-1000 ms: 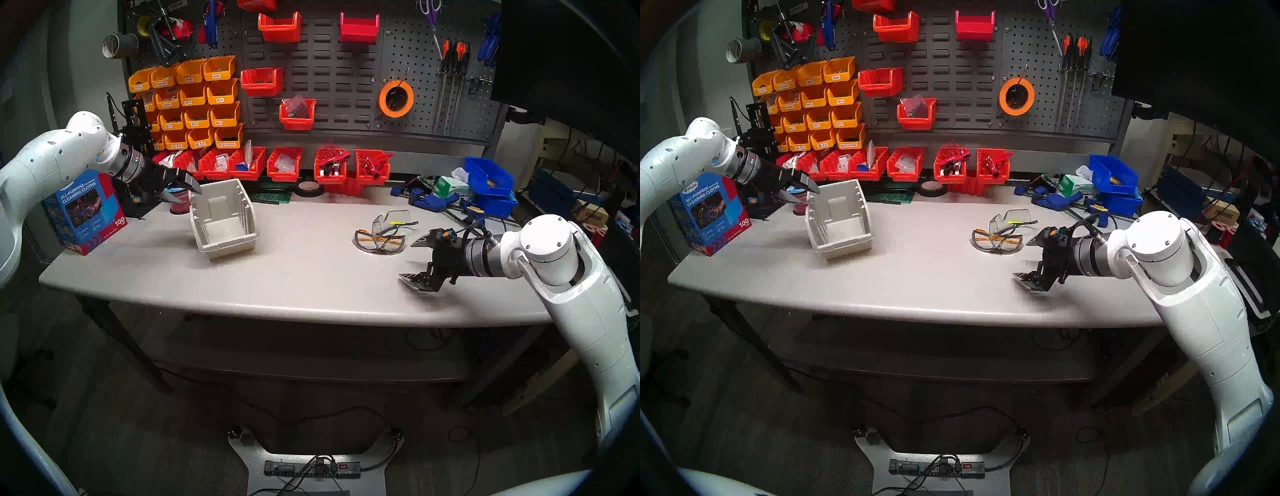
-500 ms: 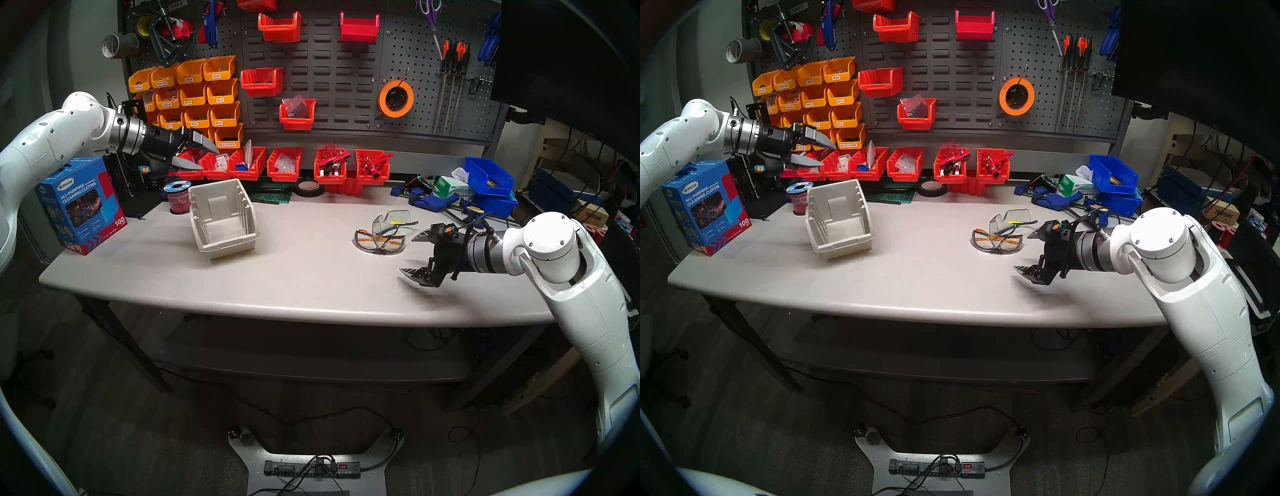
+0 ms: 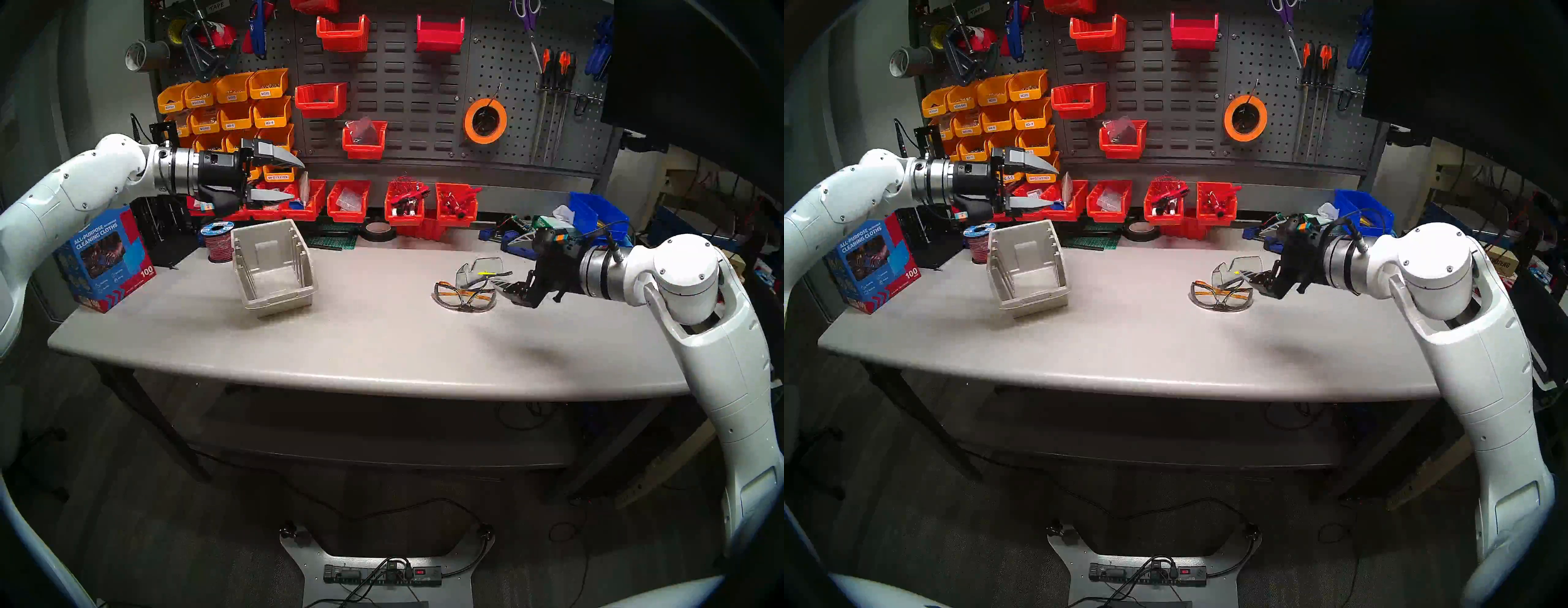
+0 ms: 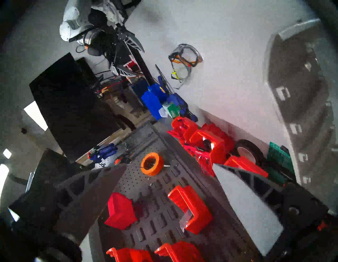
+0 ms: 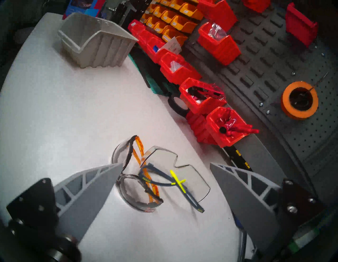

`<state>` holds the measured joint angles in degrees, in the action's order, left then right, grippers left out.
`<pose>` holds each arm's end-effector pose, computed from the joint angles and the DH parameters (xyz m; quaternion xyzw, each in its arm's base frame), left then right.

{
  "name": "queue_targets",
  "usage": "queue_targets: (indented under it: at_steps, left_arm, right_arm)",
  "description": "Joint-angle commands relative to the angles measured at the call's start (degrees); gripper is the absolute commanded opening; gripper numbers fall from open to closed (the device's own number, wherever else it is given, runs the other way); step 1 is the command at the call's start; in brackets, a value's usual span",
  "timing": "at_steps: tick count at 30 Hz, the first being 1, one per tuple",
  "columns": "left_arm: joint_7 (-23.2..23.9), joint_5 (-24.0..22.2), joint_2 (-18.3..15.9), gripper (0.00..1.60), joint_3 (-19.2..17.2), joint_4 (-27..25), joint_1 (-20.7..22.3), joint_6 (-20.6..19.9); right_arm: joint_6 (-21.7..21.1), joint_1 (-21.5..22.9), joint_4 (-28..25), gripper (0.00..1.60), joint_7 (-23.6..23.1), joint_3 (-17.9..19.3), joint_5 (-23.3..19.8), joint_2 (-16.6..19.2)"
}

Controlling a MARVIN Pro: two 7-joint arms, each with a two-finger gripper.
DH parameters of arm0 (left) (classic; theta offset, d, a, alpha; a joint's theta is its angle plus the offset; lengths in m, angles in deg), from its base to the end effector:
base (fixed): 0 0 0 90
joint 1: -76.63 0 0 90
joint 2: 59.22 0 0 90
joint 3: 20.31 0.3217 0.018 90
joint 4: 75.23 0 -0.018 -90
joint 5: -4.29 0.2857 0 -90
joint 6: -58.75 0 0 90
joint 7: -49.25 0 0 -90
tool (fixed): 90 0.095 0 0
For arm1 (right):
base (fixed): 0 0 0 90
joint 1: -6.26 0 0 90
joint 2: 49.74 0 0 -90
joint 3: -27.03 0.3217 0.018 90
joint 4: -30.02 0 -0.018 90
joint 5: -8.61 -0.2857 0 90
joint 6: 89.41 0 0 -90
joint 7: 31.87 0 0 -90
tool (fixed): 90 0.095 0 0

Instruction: Take out tools from the storage box

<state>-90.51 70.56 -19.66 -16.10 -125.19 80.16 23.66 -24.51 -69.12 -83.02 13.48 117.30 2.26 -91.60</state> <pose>0.5401 0.1720 -0.0061 0.0725 0.7767 -0.5508 0.2968 0.3916 -0.1200 -0.1031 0.6511 0.4869 0.5813 0.0340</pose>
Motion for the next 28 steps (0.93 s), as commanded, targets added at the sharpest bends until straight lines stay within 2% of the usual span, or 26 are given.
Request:
queue_targets:
  at_steps: [1, 9, 19, 26, 28]
  left_arm:
    - [-3.9, -4.9, 2.3, 1.6, -0.8, -3.6, -5.8, -1.8]
    - [-5.0, -8.8, 4.0, 1.6, -1.3, -6.5, -10.9, -4.8]
    - [-10.2, -15.1, 4.5, 1.6, -3.8, -8.9, -16.5, -11.0]
    - [-14.4, -20.2, 4.8, 1.6, -6.2, -10.3, -20.5, -16.9]
    - [-14.4, -20.2, 4.8, 1.6, -6.2, -10.3, -20.5, -16.9]
  right_arm:
    - [1.6, 6.0, -1.7, 1.6, 3.2, 1.7, -0.6, -2.9]
    - [3.1, 10.6, -2.2, 1.6, 6.1, 1.6, -1.5, -6.0]
    - [5.0, 14.8, -0.5, 1.6, 10.3, 0.0, -2.1, -10.7]
    - [6.6, 17.7, 2.0, 1.6, 13.7, -2.0, -2.1, -14.2]
    - [6.6, 17.7, 2.0, 1.6, 13.7, -2.0, -2.1, -14.2]
